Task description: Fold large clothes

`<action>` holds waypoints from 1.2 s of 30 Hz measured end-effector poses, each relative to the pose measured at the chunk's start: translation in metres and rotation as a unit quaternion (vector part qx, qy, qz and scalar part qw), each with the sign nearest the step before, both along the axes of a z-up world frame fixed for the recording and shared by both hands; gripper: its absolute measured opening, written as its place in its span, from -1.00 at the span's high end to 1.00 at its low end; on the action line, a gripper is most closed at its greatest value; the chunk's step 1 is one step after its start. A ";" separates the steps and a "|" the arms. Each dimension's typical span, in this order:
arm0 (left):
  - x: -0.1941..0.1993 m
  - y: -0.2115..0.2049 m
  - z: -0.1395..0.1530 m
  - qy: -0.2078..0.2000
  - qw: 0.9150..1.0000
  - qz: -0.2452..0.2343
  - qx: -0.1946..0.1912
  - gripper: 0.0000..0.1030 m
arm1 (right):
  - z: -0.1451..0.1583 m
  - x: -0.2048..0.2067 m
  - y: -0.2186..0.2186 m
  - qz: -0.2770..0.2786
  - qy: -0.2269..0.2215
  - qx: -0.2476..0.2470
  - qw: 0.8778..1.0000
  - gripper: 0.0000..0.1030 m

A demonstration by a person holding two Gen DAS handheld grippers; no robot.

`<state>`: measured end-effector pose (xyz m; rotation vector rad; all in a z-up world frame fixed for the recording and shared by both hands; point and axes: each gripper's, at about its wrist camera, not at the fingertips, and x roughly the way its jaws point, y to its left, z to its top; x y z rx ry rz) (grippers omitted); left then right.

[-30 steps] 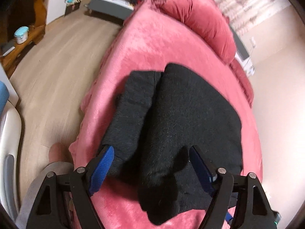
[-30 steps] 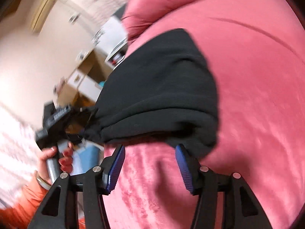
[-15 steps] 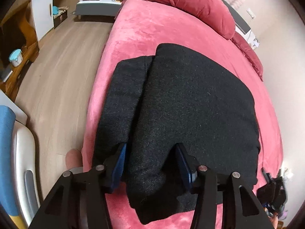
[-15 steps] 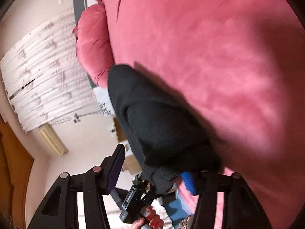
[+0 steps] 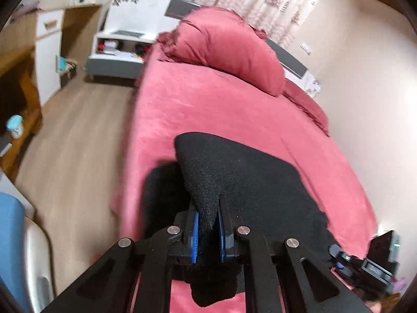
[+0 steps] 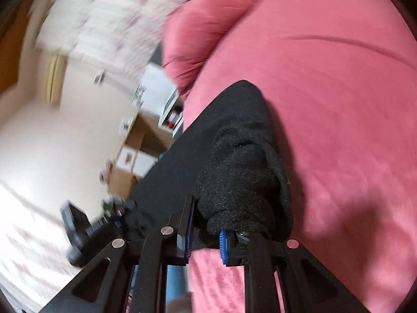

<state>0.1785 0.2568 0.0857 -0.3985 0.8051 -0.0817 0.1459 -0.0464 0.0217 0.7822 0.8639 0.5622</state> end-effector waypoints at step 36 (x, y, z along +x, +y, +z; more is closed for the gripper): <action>-0.008 -0.074 -0.106 -0.008 0.971 -0.008 0.238 -0.10 | -0.042 0.168 0.068 0.055 -0.051 -0.346 0.935 0.51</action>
